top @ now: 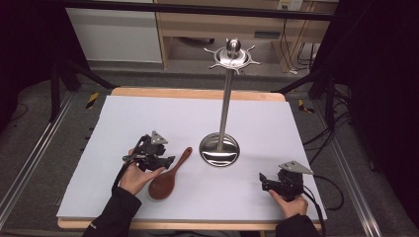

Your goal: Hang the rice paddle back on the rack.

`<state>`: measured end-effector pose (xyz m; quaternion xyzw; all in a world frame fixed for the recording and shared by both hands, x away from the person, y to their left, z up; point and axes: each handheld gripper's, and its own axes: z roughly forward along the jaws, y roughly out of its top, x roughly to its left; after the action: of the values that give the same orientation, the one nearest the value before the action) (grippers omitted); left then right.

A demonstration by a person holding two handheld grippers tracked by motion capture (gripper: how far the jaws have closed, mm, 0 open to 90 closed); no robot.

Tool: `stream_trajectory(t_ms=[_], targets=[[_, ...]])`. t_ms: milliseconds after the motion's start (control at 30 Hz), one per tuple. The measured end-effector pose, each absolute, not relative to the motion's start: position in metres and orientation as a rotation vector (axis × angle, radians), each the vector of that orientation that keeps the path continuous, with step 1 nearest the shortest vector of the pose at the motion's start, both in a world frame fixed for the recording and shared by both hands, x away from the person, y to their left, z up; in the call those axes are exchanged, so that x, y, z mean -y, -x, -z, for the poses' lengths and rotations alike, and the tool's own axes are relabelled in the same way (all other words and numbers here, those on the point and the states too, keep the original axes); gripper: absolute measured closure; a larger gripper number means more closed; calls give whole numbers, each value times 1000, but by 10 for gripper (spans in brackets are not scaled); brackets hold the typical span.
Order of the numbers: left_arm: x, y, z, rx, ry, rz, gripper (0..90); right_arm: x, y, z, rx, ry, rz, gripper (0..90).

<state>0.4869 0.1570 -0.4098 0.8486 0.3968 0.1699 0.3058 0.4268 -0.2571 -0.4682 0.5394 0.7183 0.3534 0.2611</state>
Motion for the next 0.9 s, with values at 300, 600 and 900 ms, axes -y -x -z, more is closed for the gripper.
stream_trajectory(t_ms=[300, 600, 900], targets=[[-153, -491, 414, -1053, -2270, -412, 530, 257, -426, 468, -1954, -1456, -967, 125], [-141, -493, 423, -1033, -2343, -389, 545, 256, -427, 469, -1963, -1442, -960, 125], [-134, -497, 430, -1047, -2394, -342, 552, 257, -428, 469, -1965, -1445, -963, 125]])
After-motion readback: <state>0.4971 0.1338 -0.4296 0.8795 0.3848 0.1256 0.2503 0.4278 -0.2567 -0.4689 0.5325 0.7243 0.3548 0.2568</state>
